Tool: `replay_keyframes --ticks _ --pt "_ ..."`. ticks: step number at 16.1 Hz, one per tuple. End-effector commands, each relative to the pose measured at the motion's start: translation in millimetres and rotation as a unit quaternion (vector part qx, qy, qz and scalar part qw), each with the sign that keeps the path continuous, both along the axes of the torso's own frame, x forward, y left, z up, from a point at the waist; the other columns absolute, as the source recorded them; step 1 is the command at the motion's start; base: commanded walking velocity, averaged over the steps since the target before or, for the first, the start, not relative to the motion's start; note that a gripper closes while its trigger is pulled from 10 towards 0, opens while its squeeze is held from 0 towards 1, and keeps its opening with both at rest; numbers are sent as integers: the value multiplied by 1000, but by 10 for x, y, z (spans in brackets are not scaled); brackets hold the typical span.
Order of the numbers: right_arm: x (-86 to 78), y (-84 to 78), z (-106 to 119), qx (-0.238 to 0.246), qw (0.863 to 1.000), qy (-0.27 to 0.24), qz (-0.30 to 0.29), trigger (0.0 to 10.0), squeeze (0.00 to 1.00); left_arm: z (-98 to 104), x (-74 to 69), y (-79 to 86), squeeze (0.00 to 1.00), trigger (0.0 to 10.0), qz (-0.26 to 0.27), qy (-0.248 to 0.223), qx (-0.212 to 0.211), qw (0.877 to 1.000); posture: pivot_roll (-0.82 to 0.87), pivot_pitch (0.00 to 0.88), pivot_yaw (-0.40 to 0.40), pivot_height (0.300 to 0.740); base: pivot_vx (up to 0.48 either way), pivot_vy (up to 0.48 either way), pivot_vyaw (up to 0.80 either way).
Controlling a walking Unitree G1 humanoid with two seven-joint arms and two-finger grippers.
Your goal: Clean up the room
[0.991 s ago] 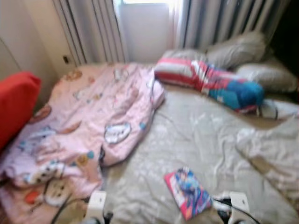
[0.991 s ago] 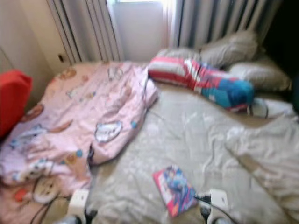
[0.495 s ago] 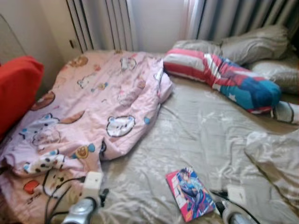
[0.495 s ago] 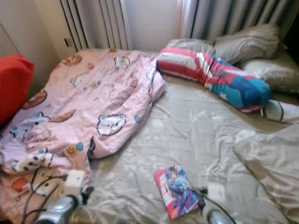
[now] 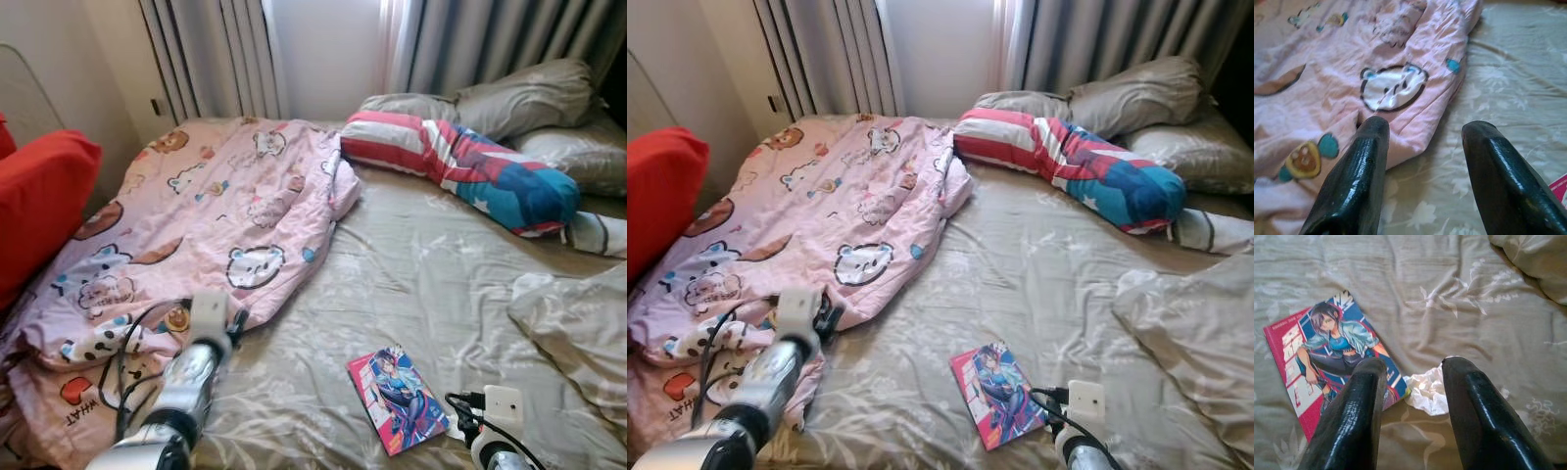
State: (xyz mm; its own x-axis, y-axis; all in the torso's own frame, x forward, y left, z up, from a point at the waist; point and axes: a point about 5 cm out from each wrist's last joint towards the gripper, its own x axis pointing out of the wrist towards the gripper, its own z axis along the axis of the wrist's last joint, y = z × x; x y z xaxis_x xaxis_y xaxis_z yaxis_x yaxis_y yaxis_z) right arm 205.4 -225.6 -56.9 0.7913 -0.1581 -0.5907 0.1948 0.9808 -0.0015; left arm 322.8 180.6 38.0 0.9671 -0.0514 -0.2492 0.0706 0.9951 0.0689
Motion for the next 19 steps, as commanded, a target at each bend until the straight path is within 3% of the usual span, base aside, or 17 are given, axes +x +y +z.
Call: replay_keyframes --ticks 1,3,4,5,6,7,9,11,13,15,19 --pt "-24 11 -10 8 1000 -5 -6 10000 0 -34 -39 24 0 10000 3 1 0 1000 -2 0 9 740 0 0 0" --pt "-30 6 -3 9 1000 -14 -8 10000 0 -116 -120 40 0 10000 3 10 5 1000 -4 16 1 740 0 0 0" --pt "340 60 246 -6 997 -83 5 10000 0 -142 -148 41 0 10000 3 12 5 1000 1 26 -4 740 0 0 0" --pt "597 110 455 -14 991 -133 13 10000 0 -150 -157 40 0 10000 3 12 5 1000 3 29 -6 740 0 0 0" --pt "874 148 727 -64 981 -181 29 10000 0 -164 -178 43 0 10000 3 10 8 1000 6 48 -11 740 0 0 0" --pt "918 159 795 -84 976 -198 35 10000 0 -170 -192 51 0 10000 4 8 10 1000 9 52 -13 740 0 0 0" --pt "931 195 834 -59 973 -224 26 10000 0 -194 -230 64 0 10000 6 6 11 1000 15 68 -24 740 0 0 0" --pt "860 198 760 -39 975 -217 23 10000 0 -213 -256 54 0 10000 6 5 10 1000 16 80 -27 740 0 0 0" --pt "733 164 617 -32 982 -183 10 10000 0 -175 -232 45 0 10000 6 -8 9 1000 10 87 -32 740 0 0 0" --pt "500 107 395 -24 991 -129 -1 10000 0 -200 -275 65 0 10000 5 -9 8 1000 14 88 -32 740 0 0 0" --pt "246 85 162 -19 998 -54 -13 10000 0 -497 -524 151 0 10000 10 77 15 997 8 99 -23 740 0 0 0"
